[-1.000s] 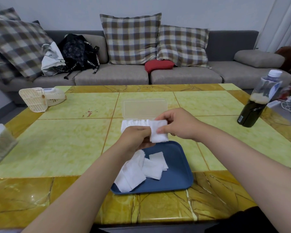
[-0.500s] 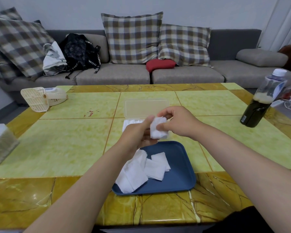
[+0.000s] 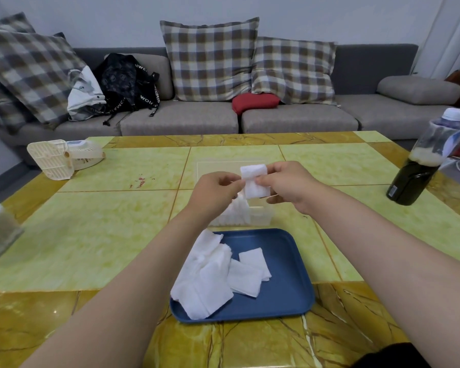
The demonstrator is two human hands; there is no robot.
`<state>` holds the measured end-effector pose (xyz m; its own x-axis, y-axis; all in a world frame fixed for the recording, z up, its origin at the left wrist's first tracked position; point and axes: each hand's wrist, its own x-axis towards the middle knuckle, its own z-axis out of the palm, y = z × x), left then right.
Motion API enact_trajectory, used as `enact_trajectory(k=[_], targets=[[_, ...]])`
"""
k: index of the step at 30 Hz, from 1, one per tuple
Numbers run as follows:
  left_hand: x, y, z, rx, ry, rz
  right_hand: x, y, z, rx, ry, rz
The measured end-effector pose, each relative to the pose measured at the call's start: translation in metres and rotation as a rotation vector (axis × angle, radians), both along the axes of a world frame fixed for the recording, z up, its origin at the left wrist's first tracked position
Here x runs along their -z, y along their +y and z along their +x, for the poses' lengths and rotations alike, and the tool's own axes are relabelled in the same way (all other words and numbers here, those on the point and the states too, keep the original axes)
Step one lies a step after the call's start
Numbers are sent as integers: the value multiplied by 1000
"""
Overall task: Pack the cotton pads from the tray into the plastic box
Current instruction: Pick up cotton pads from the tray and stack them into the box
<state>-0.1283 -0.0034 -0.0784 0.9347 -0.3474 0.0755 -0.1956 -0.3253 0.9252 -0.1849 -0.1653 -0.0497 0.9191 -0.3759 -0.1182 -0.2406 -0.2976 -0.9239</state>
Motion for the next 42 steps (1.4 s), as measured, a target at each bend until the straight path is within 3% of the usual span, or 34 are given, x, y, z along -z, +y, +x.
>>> enact_trajectory(k=[3, 10, 15, 20, 24, 29, 36, 42], targets=[[3, -5, 16, -1, -265, 290, 3, -5, 10, 102, -13, -250], [25, -20, 34, 165, -406, 632, 18, 3, 38, 23, 275, -724], [30, -21, 37, 169, -459, 696, 12, 18, 40, -42, 382, -954], [29, -13, 39, 183, -410, 649, 19, 30, 45, 13, 424, -1042], [30, -8, 37, 171, -377, 600, 28, 35, 49, -41, 474, -927], [29, 1, 35, 174, -380, 531, 19, 24, 46, -50, 459, -420], [36, 5, 30, 188, -530, 515, 20, 24, 45, -57, 483, -549], [39, -1, 26, 223, -462, 519, 28, 22, 37, -89, 423, -400]])
